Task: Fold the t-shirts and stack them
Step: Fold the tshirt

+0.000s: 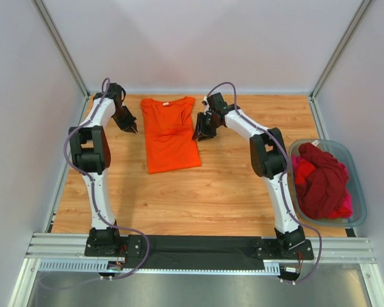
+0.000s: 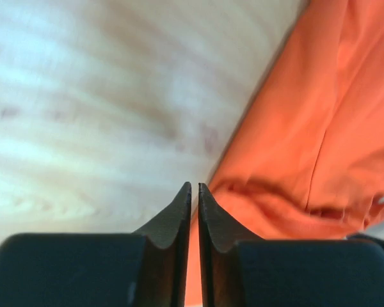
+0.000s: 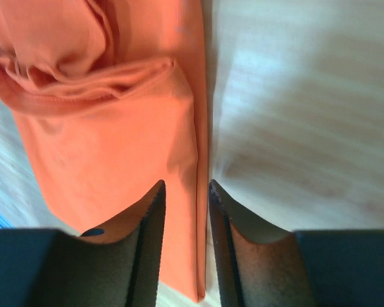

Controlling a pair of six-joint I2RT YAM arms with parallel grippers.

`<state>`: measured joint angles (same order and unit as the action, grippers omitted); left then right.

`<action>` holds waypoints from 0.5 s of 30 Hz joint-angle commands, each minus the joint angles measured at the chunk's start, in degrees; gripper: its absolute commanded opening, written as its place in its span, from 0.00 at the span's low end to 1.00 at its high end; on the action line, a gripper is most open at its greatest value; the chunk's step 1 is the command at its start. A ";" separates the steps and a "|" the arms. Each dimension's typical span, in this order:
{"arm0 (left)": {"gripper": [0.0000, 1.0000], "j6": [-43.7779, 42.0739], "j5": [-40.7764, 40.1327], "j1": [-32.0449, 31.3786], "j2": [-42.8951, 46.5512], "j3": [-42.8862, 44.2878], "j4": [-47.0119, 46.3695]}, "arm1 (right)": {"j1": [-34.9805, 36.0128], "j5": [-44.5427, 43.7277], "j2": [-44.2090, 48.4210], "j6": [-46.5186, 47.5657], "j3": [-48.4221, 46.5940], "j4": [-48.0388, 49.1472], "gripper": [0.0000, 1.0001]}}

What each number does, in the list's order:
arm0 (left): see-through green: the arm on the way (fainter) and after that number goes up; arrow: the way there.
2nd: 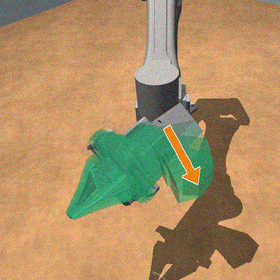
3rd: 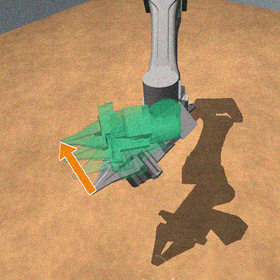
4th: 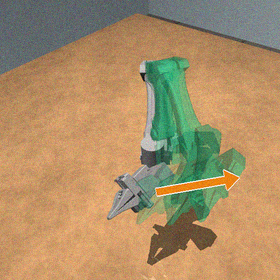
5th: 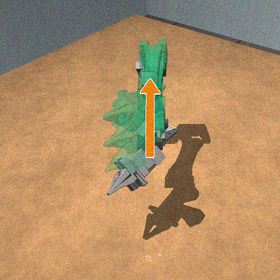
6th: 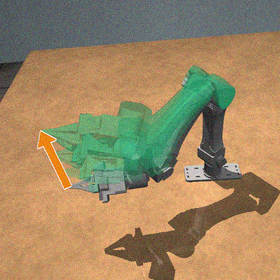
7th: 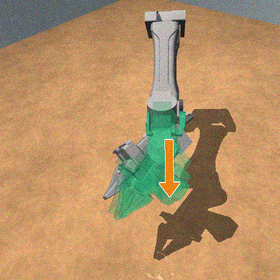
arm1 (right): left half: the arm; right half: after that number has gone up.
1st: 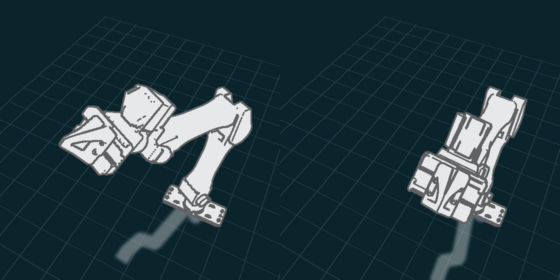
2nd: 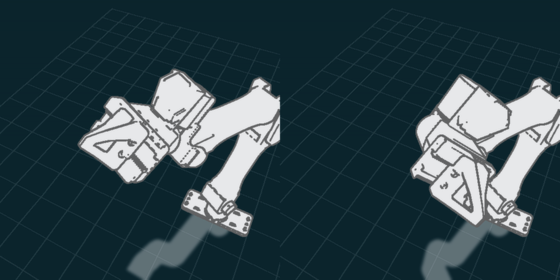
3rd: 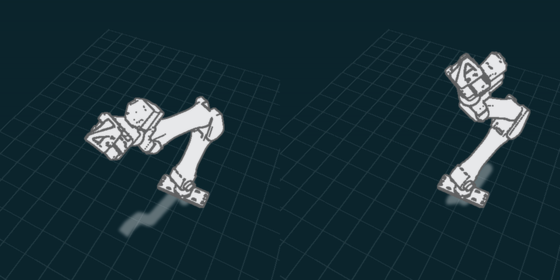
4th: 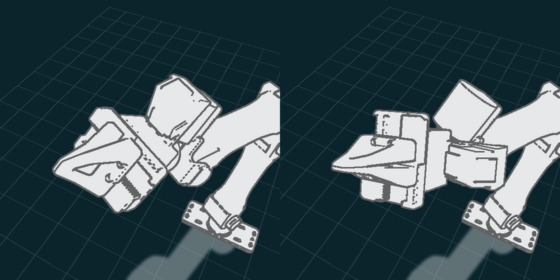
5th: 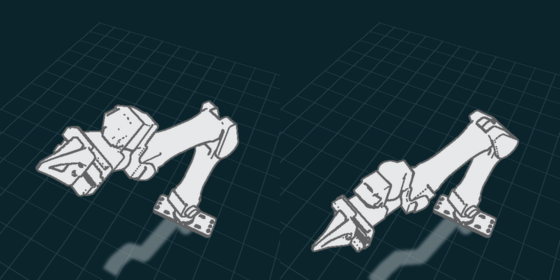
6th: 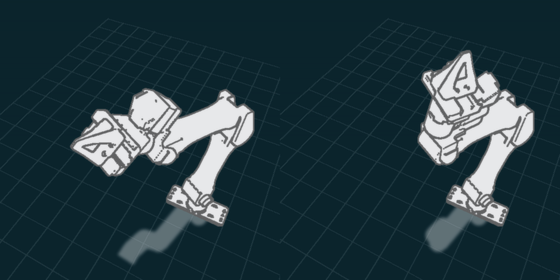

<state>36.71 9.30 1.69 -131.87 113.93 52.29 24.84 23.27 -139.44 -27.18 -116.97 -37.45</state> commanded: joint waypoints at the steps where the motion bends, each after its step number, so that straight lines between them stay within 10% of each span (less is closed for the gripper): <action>1: 0.18 -0.94 -0.07 -0.72 10.56 -6.15 3.69 | 0.03 1.78 6.19 3.01 2.18 -1.39 0.37; 15: 0.44 -0.51 10.73 -6.26 31.93 -45.00 -7.54 | 1.09 9.43 18.94 3.10 28.01 5.44 0.45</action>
<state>35.53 15.70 -4.93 -103.66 72.53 49.78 25.06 29.80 -123.37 -25.08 -91.11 -36.97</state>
